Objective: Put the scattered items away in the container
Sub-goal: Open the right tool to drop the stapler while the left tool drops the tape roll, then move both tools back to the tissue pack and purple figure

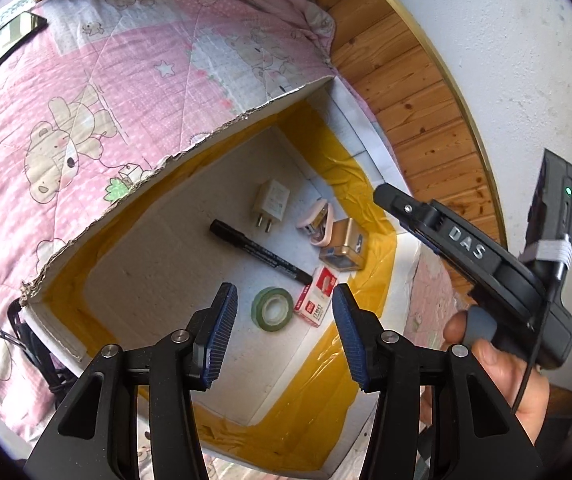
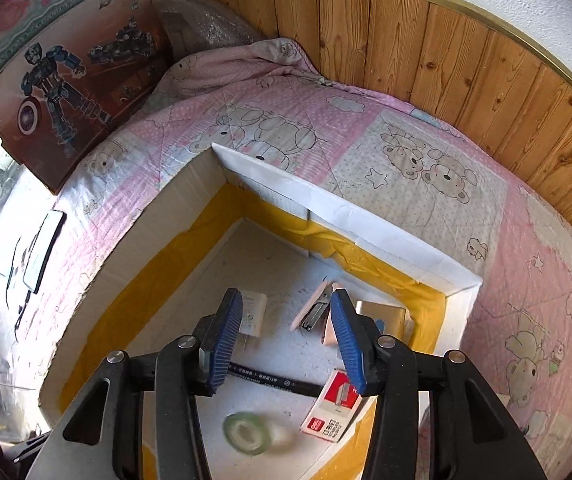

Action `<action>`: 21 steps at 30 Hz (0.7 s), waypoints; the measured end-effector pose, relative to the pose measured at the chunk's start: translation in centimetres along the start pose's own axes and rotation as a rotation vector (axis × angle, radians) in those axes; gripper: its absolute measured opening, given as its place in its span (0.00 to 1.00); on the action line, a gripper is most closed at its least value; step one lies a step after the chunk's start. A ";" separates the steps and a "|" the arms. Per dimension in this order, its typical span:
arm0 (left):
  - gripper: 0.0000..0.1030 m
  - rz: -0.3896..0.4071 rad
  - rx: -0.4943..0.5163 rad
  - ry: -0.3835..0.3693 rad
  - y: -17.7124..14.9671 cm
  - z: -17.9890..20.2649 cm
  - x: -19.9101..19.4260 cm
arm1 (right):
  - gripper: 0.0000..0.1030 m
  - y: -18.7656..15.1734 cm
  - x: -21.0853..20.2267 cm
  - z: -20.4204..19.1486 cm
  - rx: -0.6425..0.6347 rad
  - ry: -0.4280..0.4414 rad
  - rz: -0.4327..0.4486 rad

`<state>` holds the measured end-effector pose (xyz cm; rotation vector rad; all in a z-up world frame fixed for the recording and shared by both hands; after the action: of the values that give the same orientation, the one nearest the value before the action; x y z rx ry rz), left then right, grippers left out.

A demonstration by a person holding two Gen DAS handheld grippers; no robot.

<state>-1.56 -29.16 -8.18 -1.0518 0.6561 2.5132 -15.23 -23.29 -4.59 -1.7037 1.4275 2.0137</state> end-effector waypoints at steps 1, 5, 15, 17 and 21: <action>0.50 0.005 -0.005 0.000 0.0 -0.1 -0.2 | 0.52 -0.3 -0.8 -0.1 0.002 0.013 0.010; 0.50 0.028 0.008 -0.004 -0.4 0.3 -1.1 | 0.53 -2.2 -4.1 -0.2 0.018 0.063 0.059; 0.50 0.221 0.307 0.137 -2.1 4.8 -4.1 | 0.53 -8.5 -11.3 0.1 0.042 0.162 0.206; 0.50 0.271 0.389 0.156 -2.8 6.3 -4.8 | 0.53 -9.7 -13.4 0.3 0.016 0.154 0.265; 0.50 0.307 0.485 0.144 -4.4 8.5 -5.3 | 0.53 -12.6 -17.1 1.9 0.011 0.131 0.357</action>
<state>-0.86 -21.65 -0.27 -1.0096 1.4783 2.3342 -2.63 -7.52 2.34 -1.7036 1.9004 2.0847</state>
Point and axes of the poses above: each gripper's, at about its wrist camera, not at the fingertips, and x roughly the way its jaws point, z to its right, y to its top, the point moved 4 cm from there along x, roughly the way its jaws point, and after that the axes turned 6 degrees about z, right-handed, at the moved point
